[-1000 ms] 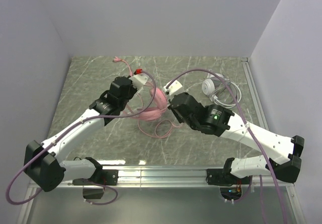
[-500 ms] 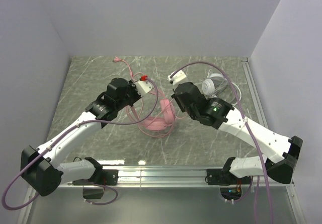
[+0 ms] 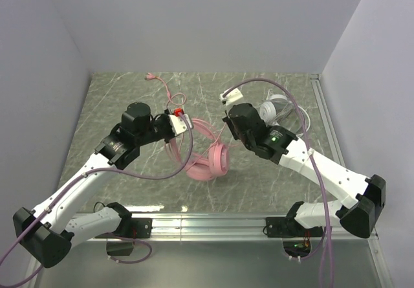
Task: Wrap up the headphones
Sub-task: Wrap the headphone cable with the right arm
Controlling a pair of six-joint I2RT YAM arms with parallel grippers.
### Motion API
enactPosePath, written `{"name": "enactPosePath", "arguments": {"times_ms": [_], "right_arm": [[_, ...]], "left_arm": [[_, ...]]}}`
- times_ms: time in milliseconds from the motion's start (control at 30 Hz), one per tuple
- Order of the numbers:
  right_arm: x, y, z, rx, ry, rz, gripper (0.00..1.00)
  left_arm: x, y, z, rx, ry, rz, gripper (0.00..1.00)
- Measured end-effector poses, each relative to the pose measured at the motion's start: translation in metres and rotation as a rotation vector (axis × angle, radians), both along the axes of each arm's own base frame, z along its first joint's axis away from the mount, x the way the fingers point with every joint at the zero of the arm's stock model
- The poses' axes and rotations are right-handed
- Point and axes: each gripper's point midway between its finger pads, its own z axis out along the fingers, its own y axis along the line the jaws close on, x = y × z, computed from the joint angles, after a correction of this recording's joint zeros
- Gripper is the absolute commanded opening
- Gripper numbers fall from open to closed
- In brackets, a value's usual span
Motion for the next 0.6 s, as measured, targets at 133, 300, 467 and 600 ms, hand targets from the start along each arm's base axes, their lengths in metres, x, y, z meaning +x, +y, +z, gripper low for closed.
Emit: {"name": "enactPosePath", "arguments": {"times_ms": [133,300,467,600], "right_arm": [[0.001,-0.002,-0.009,0.010,-0.004,-0.003,0.00],[0.001,-0.004,-0.011,0.037,-0.027,-0.006,0.00],[0.002,-0.008,-0.010,0.086,-0.060,-0.005,0.00],[0.003,-0.006,-0.010,0.136,-0.084,0.014,0.00]], "left_arm": [[-0.009,-0.004,-0.004,0.011,0.011,-0.068,0.00],[-0.022,-0.010,-0.003,-0.003,0.024,-0.147,0.00],[-0.035,-0.014,0.005,-0.037,0.030,-0.205,0.00],[-0.042,-0.018,0.006,-0.083,0.092,-0.214,0.00]]}}
